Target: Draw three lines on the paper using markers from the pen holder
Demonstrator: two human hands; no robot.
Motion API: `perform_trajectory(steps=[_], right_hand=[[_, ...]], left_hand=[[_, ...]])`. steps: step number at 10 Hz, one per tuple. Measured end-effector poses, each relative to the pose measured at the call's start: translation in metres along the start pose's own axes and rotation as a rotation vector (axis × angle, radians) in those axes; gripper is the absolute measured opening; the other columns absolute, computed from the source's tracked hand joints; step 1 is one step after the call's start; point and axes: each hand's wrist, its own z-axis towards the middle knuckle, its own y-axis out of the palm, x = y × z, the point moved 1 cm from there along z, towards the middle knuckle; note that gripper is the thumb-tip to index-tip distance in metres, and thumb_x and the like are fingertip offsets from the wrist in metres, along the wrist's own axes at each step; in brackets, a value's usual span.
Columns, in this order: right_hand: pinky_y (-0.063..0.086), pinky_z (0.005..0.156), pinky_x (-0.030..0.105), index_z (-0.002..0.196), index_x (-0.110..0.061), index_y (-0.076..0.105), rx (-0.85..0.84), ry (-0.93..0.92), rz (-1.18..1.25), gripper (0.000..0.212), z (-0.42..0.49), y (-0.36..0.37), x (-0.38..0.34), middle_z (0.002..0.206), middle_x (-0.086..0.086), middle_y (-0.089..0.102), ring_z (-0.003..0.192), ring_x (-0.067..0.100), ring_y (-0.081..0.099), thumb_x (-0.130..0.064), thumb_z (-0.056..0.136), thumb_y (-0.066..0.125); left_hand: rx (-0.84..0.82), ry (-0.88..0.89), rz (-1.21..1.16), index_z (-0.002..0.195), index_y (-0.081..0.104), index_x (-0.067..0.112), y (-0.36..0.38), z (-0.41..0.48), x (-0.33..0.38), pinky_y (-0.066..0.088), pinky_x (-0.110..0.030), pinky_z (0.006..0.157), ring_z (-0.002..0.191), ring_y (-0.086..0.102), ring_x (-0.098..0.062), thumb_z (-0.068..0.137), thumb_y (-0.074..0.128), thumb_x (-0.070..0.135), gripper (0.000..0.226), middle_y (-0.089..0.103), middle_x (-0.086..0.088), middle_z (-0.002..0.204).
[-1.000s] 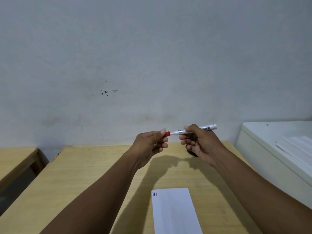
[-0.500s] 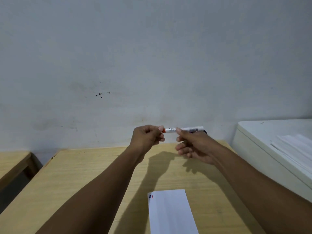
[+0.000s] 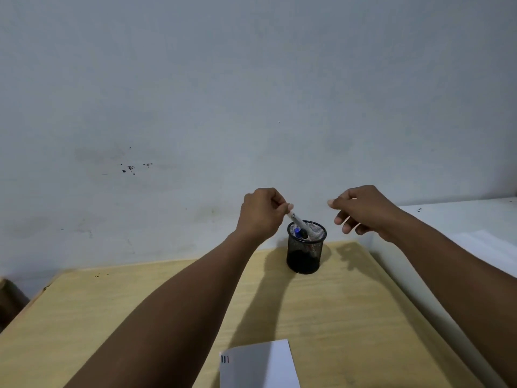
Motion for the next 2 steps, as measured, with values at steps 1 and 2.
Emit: perform_trajectory(steps=[1,2], right_hand=[[0.041,0.045,0.025,0.095,-0.006,0.069,-0.037,-0.012,-0.051,0.024,-0.002,0.013,0.004,0.074,0.012,0.077,0.049,0.021,0.066,-0.029,0.092,0.072],[0.040,0.045,0.024,0.098,-0.005,0.070,-0.090,-0.016,-0.061,0.024,-0.006,0.027,0.007,0.075,0.012,0.077,0.049,0.020,0.066,-0.028,0.092,0.072]], left_hand=[[-0.129,-0.007,0.078,0.083,0.076,0.022,0.010,-0.004,-0.007,0.058,-0.037,0.078,0.087,0.070,-0.018,0.085,0.077,0.040,0.019,0.077,0.002,0.077],[-0.230,0.000,0.179,0.092,0.078,0.029,0.016,-0.010,-0.011,0.059,-0.040,0.082,0.091,0.071,-0.015,0.085,0.068,0.057,0.031,0.077,0.009,0.080]])
